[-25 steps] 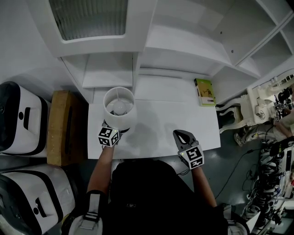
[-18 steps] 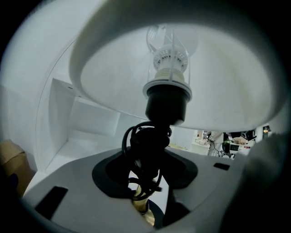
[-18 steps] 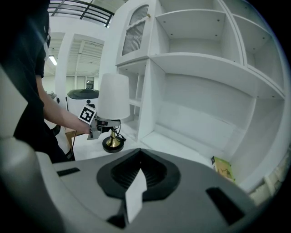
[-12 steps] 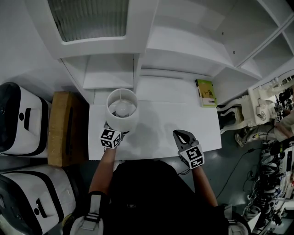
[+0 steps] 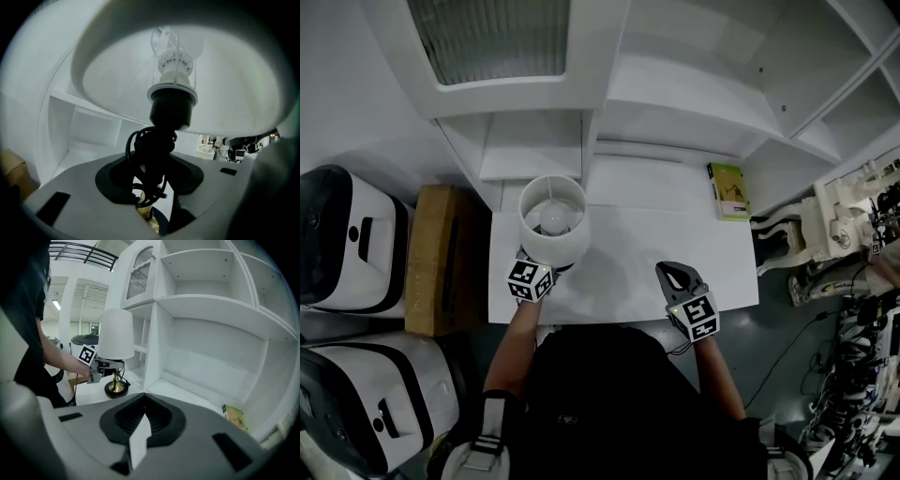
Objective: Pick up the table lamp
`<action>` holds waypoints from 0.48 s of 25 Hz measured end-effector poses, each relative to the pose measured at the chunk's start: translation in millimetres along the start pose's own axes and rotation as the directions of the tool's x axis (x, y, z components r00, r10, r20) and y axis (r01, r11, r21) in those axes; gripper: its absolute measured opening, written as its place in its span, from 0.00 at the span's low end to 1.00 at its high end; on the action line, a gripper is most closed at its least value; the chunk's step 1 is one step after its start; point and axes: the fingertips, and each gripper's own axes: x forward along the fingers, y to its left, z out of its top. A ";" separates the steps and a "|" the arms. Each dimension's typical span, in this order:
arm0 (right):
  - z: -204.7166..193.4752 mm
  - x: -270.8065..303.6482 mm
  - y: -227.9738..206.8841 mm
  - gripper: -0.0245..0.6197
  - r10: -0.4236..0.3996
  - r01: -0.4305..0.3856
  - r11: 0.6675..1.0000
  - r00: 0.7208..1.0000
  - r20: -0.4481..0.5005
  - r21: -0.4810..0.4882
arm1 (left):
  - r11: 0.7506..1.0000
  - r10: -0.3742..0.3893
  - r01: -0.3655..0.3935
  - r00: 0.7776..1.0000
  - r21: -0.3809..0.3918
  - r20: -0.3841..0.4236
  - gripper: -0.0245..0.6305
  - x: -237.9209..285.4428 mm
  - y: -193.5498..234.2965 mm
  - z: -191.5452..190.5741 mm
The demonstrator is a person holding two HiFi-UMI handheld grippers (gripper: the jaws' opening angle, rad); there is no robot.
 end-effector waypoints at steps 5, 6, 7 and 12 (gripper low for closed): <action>7.0 -0.3 4.7 0.05 0.013 -0.013 1.000 1.000 0.023 0.001 | 1.000 -0.007 0.007 1.000 0.010 0.000 0.29 -8.9 -8.4 16.4; 9.3 -0.8 4.6 0.05 0.013 -0.013 1.000 1.000 0.029 0.001 | 1.000 -0.011 0.011 1.000 0.016 0.000 0.29 -10.8 -11.6 20.5; 11.8 -1.0 4.1 0.05 0.012 -0.012 1.000 0.999 0.035 0.002 | 1.000 -0.017 0.017 1.000 0.020 0.000 0.29 -12.5 -14.8 24.5; 20.2 -2.0 1.4 0.05 0.005 -0.005 1.000 0.998 0.064 0.005 | 0.999 -0.034 0.034 0.999 -0.001 0.013 0.29 -23.6 -26.8 40.3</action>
